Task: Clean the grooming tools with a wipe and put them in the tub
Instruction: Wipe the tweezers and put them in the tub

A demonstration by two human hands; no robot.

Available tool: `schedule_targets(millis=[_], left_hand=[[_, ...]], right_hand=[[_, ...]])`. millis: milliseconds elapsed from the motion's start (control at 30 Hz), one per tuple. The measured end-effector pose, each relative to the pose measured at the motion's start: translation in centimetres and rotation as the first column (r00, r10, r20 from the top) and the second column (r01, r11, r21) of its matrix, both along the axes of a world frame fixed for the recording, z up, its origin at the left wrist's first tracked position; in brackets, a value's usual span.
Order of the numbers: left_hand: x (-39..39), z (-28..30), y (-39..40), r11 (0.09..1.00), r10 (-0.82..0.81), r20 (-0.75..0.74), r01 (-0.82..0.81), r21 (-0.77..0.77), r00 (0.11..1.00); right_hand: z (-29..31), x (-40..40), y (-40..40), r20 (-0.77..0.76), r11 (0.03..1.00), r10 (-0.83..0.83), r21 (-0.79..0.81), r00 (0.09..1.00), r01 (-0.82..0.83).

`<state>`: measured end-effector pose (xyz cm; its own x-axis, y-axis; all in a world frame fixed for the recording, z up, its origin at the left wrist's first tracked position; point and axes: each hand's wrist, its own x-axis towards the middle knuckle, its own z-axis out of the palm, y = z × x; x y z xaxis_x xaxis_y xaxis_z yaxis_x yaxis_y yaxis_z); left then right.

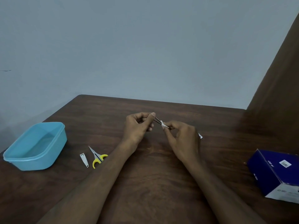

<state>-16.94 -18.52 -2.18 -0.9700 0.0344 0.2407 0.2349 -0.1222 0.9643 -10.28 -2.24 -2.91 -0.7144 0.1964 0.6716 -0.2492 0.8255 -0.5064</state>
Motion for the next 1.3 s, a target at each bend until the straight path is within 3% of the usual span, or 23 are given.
schedule_targets(millis=[100, 267, 467, 700, 833, 967, 1067, 1167, 1300], left_hand=[[0.04, 0.05, -0.23, 1.0, -0.005, -0.006, 0.005, 0.007, 1.0], [0.18, 0.33, -0.04, 1.0, -0.007, 0.009, 0.007, 0.016, 1.0], [0.5, 0.58, 0.06, 0.999, -0.047, 0.0, 0.047, 0.018, 0.999], [0.49, 0.33, 0.02, 1.0, -0.027, -0.035, 0.027, -0.008, 0.999], [0.24, -0.01, -0.06, 0.996, -0.064, -0.037, 0.062, -0.061, 0.997], [0.12, 0.03, -0.21, 0.996, -0.093, -0.024, 0.093, -0.017, 0.995], [0.33, 0.09, -0.19, 0.99, -0.136, -0.043, 0.134, -0.043, 0.99], [0.25, 0.17, -0.16, 0.995, -0.095, -0.049, 0.094, -0.027, 0.994], [-0.29, 0.04, -0.15, 0.997, -0.044, -0.002, 0.044, 0.071, 0.999]], right_hand=[[0.06, 0.08, 0.14, 0.05, 0.995, -0.097, 0.015, 0.994, 0.096], [-0.18, -0.48, 0.0, 0.078, 0.996, 0.081, 0.025, 0.994, -0.083], [0.3, -0.16, 0.21, 0.053, 0.952, 0.157, -0.275, 0.986, -0.136], [0.74, -0.09, -0.28, 0.016, 0.89, 0.219, -0.413, 0.975, -0.193], [0.52, -0.47, 0.05, 0.025, 0.907, 0.205, -0.381, 0.978, -0.18], [0.17, -0.57, -0.08, 0.03, 0.938, 0.188, -0.301, 0.982, -0.17], [0.0, -0.35, -0.02, -0.014, 0.972, 0.163, -0.172, 0.986, -0.163], [0.2, 0.02, -0.07, -0.072, 0.999, 0.029, 0.019, 0.997, -0.028], [0.57, 0.3, 0.24, -0.053, 0.992, -0.103, 0.072, 0.993, 0.106]])
